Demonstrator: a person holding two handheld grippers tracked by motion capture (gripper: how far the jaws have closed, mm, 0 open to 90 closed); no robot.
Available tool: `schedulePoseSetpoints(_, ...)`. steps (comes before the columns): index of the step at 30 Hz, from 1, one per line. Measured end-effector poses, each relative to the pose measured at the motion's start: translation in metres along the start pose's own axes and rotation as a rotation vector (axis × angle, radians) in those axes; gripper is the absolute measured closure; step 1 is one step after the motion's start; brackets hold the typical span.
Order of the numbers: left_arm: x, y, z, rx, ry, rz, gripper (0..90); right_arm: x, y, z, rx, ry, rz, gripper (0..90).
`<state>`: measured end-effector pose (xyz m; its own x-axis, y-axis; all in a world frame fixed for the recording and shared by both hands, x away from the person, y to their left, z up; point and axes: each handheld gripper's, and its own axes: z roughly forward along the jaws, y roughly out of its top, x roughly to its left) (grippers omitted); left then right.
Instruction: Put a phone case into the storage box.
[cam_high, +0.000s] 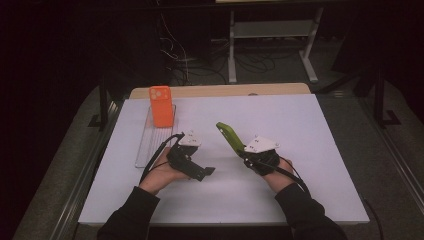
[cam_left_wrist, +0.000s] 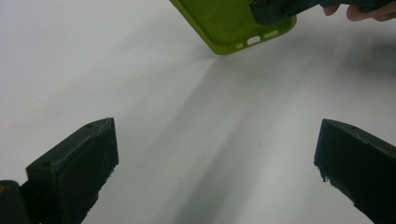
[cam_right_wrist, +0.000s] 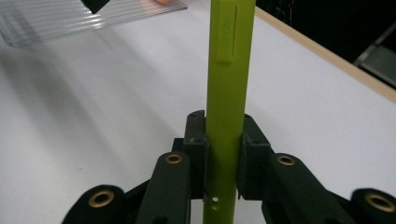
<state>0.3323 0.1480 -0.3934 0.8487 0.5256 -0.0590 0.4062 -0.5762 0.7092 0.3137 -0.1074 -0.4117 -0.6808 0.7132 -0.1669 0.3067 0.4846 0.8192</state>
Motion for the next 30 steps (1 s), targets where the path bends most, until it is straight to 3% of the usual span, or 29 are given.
schedulePoseSetpoints(8,0.000,0.000,-0.001,-0.005,0.002,-0.002,0.0,-0.007,-0.002,0.002,0.008,0.042,0.100,75.4)
schedulePoseSetpoints(11,0.001,0.000,-0.001,-0.008,0.004,-0.003,0.0,-0.011,-0.003,0.002,0.001,0.071,0.194,75.4)
schedulePoseSetpoints(17,0.004,0.002,-0.006,-0.035,0.000,-0.035,0.0,-0.017,-0.006,0.002,-0.018,0.107,0.294,75.4)
schedulePoseSetpoints(20,0.007,0.006,-0.012,-0.067,-0.003,-0.057,0.0,-0.016,-0.005,0.001,-0.021,0.111,0.322,75.4)
schedulePoseSetpoints(24,0.012,0.012,-0.019,-0.129,-0.009,-0.121,0.0,-0.014,-0.004,0.001,-0.030,0.112,0.310,75.4)
schedulePoseSetpoints(30,0.022,0.024,-0.022,-0.171,-0.021,-0.153,0.0,-0.009,-0.002,0.002,-0.040,0.103,0.295,75.4)
